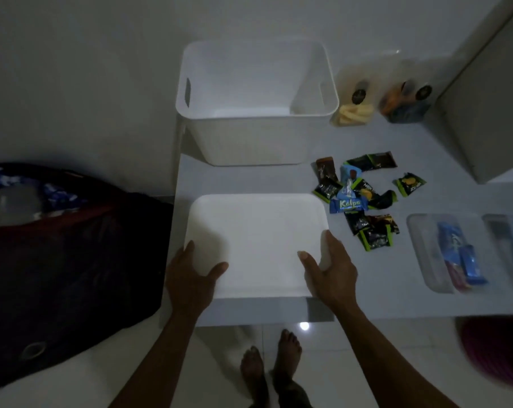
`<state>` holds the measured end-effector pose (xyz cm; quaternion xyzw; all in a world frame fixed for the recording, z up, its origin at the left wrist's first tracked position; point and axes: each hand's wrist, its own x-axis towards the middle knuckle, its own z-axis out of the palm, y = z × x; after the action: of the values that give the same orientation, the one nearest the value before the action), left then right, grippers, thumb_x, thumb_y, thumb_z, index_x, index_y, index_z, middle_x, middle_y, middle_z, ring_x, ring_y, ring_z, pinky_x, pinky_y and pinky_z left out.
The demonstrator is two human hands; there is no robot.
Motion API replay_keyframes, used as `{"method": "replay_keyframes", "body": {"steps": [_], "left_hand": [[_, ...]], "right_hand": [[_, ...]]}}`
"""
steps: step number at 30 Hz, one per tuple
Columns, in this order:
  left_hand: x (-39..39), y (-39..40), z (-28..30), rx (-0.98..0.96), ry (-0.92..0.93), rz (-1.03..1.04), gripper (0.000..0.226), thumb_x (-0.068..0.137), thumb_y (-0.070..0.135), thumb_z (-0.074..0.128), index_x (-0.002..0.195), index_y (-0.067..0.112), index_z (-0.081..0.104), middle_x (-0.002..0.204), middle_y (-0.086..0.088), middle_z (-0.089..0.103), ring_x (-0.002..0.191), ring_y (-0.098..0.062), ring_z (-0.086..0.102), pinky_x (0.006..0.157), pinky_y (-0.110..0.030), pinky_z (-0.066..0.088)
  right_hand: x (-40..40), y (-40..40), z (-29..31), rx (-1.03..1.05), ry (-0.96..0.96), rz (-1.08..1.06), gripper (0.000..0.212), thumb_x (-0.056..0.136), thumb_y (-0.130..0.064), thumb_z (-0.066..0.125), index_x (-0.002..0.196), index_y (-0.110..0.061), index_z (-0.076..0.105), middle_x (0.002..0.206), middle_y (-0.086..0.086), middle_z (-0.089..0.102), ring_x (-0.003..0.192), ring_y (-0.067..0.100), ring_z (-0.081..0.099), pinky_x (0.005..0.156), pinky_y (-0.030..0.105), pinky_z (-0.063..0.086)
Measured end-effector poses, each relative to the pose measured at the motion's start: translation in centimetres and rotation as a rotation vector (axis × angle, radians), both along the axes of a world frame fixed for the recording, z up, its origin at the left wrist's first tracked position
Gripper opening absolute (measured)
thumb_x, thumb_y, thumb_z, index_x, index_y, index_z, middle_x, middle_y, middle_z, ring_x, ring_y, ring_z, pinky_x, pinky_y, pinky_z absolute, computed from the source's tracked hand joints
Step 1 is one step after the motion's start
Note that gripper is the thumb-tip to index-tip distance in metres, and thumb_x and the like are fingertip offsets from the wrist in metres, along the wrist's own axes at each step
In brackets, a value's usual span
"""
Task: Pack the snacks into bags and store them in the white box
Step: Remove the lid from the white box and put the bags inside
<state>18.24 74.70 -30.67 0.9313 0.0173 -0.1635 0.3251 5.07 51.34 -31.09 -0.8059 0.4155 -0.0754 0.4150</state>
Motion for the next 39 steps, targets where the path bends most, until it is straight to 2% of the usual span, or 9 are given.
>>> {"method": "replay_keyframes", "body": {"steps": [3, 6, 9, 15, 20, 24, 30, 35, 39], "left_hand": [[-0.4, -0.5, -1.2, 0.107, -0.069, -0.022, 0.094, 0.075, 0.052, 0.076, 0.151, 0.015, 0.034, 0.155, -0.013, 0.034, 0.142, -0.033, 0.027, 0.116, -0.046, 0.022], [-1.0, -0.5, -1.8, 0.183, -0.124, -0.058, 0.091, 0.079, 0.053, 0.072, 0.150, 0.012, 0.033, 0.155, -0.016, 0.032, 0.142, -0.037, 0.025, 0.116, -0.051, 0.023], [-1.3, -0.7, -2.0, 0.217, -0.131, -0.065, 0.089, 0.080, 0.054, 0.069, 0.150, 0.012, 0.033, 0.155, -0.017, 0.031, 0.142, -0.037, 0.025, 0.115, -0.052, 0.024], [-1.0, -0.7, -0.3, 0.244, -0.067, -0.117, 0.087, 0.081, 0.060, 0.065, 0.150, 0.015, 0.034, 0.156, -0.017, 0.027, 0.143, -0.037, 0.021, 0.116, -0.049, 0.023], [-1.6, -1.8, 4.9, 0.084, -0.063, -0.117, 0.084, 0.082, 0.059, 0.065, 0.147, 0.012, 0.038, 0.153, -0.021, 0.032, 0.142, -0.038, 0.028, 0.112, -0.051, 0.030], [-1.6, -4.8, 9.4, -0.147, -0.125, -0.142, 0.079, 0.081, 0.052, 0.070, 0.142, 0.008, 0.046, 0.149, -0.018, 0.041, 0.140, -0.034, 0.034, 0.112, -0.047, 0.031], [-0.6, -12.2, 15.2, -0.331, -0.211, -0.285, 0.069, 0.085, 0.048, 0.068, 0.142, 0.014, 0.046, 0.150, -0.009, 0.041, 0.140, -0.024, 0.035, 0.112, -0.039, 0.030], [1.0, -19.6, 17.5, -0.417, -0.289, -0.367, 0.062, 0.085, 0.041, 0.071, 0.137, 0.014, 0.052, 0.141, -0.009, 0.050, 0.132, -0.024, 0.044, 0.110, -0.039, 0.038], [2.9, -26.4, 18.5, -0.466, -0.345, -0.421, 0.058, 0.085, 0.040, 0.071, 0.134, 0.014, 0.054, 0.135, -0.006, 0.055, 0.125, -0.022, 0.050, 0.105, -0.042, 0.044]], "right_hand": [[0.1, -0.1, -1.1, -0.073, 0.051, 0.019, 0.087, 0.083, -0.061, 0.057, 0.151, -0.013, 0.032, 0.155, 0.007, 0.036, 0.146, 0.023, 0.027, 0.117, 0.052, 0.022], [0.1, 0.1, -1.6, -0.127, 0.136, 0.089, 0.087, 0.083, -0.064, 0.043, 0.153, -0.016, 0.023, 0.160, 0.002, 0.025, 0.150, 0.018, 0.012, 0.118, 0.048, 0.010], [0.1, 0.1, -1.8, -0.182, 0.192, 0.135, 0.086, 0.085, -0.064, 0.038, 0.154, -0.015, 0.020, 0.161, 0.004, 0.021, 0.150, 0.019, 0.008, 0.117, 0.050, 0.011], [0.1, -0.7, -0.5, -0.073, 0.220, 0.166, 0.084, 0.090, -0.061, 0.050, 0.155, -0.021, 0.016, 0.163, 0.004, 0.016, 0.150, 0.022, 0.010, 0.117, 0.051, 0.017], [0.0, -0.9, 4.7, 0.043, 0.094, 0.061, 0.077, 0.092, -0.044, 0.060, 0.154, -0.018, 0.023, 0.160, 0.007, 0.026, 0.147, 0.025, 0.024, 0.119, 0.041, 0.023], [-0.3, -1.8, 9.3, 0.068, -0.035, 0.026, 0.069, 0.092, -0.039, 0.064, 0.150, -0.016, 0.035, 0.152, 0.003, 0.040, 0.141, 0.022, 0.036, 0.107, 0.025, 0.027], [0.2, -6.2, 14.8, 0.009, -0.182, -0.039, 0.059, 0.091, -0.039, 0.065, 0.143, -0.021, 0.046, 0.141, 0.003, 0.054, 0.125, 0.019, 0.054, 0.104, 0.039, 0.046], [1.2, -12.6, 17.6, -0.054, -0.263, -0.088, 0.051, 0.090, -0.038, 0.066, 0.136, -0.023, 0.053, 0.125, 0.000, 0.064, 0.106, 0.012, 0.062, 0.090, 0.026, 0.050], [3.2, -19.9, 18.6, -0.084, -0.275, -0.091, 0.049, 0.090, -0.036, 0.067, 0.135, -0.022, 0.054, 0.118, 0.000, 0.066, 0.103, 0.011, 0.061, 0.088, 0.029, 0.050]]}}
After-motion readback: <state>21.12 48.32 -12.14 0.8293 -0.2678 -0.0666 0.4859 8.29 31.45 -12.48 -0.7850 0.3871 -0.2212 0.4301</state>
